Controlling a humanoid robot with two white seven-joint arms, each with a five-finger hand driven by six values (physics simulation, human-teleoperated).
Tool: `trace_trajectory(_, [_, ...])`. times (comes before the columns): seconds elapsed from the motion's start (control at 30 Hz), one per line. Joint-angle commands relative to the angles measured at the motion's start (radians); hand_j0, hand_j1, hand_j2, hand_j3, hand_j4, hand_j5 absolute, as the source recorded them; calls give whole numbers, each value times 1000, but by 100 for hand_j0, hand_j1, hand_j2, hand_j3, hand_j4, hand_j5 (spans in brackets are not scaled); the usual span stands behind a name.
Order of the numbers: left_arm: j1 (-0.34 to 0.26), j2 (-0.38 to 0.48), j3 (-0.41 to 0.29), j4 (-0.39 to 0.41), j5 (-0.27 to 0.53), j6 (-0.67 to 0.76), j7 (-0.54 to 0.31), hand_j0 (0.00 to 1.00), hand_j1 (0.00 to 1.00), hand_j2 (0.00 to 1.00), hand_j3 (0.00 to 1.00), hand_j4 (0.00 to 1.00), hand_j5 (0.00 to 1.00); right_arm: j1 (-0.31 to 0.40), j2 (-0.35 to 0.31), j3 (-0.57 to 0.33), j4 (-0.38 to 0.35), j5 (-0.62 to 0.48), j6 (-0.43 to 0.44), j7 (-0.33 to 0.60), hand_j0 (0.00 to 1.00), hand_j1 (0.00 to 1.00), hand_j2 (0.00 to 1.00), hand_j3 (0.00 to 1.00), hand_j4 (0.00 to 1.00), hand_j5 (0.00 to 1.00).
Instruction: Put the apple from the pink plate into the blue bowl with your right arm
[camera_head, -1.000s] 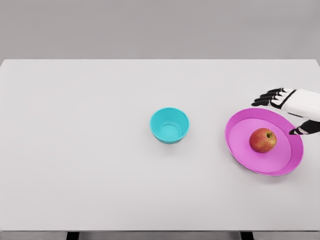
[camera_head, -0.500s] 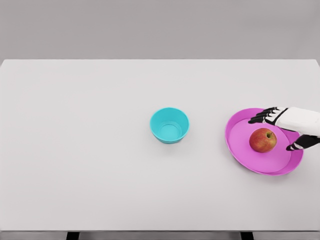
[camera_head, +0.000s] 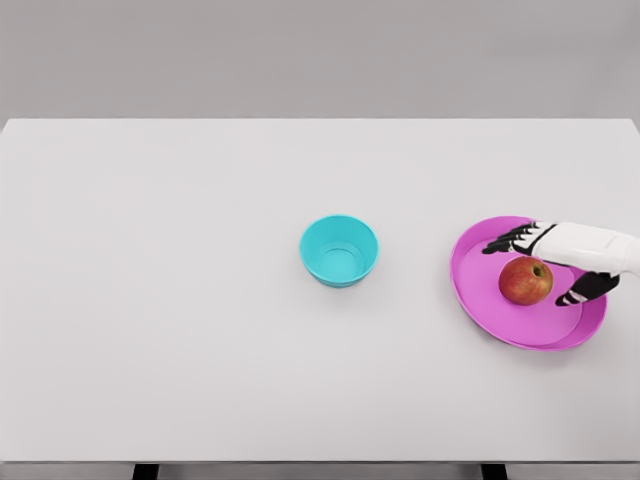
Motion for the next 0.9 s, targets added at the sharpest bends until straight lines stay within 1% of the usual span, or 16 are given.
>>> trace_trajectory(0.0, [0, 0, 0, 0, 0, 0, 0, 100, 100, 100, 100, 100, 100, 0, 3, 21, 15, 2, 2, 0, 100, 100, 100, 100, 100, 100])
trace_trajectory(0.33, [0, 0, 0, 0, 0, 0, 0, 100, 100, 100, 100, 100, 100, -12, 6, 28, 24, 9, 2, 0, 100, 100, 100, 100, 100, 100])
trace_trajectory(0.43, [0, 0, 0, 0, 0, 0, 0, 100, 100, 100, 100, 100, 100, -57, 21, 73, 45, 9, 2, 0, 100, 100, 100, 100, 100, 100])
trace_trajectory(0.83, [0, 0, 0, 0, 0, 0, 0, 100, 100, 100, 100, 100, 100, -57, 30, 91, 47, 11, 2, 0, 100, 100, 100, 100, 100, 100])
trace_trajectory(0.87, [0, 0, 0, 0, 0, 0, 0, 100, 100, 100, 100, 100, 100, -57, 29, 91, 48, 11, 2, 0, 93, 93, 93, 93, 93, 93])
